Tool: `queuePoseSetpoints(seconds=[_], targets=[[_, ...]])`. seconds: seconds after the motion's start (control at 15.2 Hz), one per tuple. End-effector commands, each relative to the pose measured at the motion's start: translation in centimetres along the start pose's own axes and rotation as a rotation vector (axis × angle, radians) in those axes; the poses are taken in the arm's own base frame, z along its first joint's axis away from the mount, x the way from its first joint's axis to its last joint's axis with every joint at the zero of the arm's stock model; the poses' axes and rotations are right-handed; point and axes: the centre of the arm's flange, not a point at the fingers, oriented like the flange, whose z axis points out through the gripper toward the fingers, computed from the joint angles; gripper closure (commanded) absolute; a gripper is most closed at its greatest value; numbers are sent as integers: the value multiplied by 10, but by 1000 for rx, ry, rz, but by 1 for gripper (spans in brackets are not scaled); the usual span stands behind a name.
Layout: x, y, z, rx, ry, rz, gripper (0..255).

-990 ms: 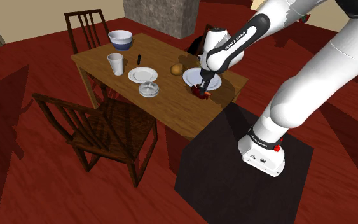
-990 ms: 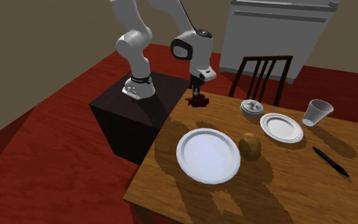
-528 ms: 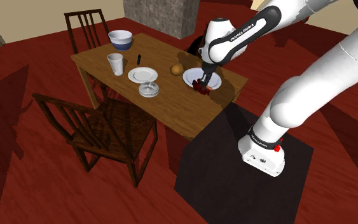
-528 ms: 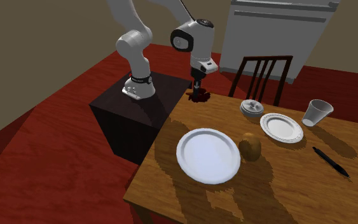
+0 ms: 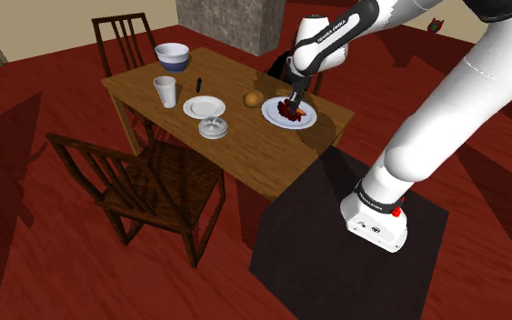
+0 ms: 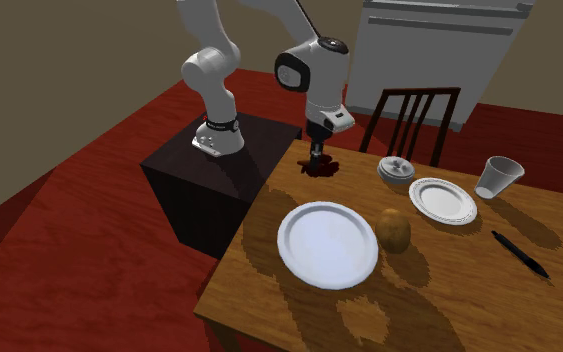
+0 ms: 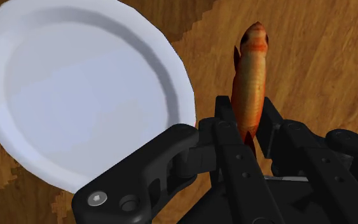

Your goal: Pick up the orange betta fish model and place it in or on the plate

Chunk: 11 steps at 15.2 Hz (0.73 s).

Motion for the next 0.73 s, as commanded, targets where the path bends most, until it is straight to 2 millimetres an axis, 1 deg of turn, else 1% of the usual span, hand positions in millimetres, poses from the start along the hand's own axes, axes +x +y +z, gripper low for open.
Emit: queuePoseSetpoints(seconds=[0.0,0.66], targets=[[8,29,0,-1,0,-1,255],[46,155,-2,-1,0,-1,255]])
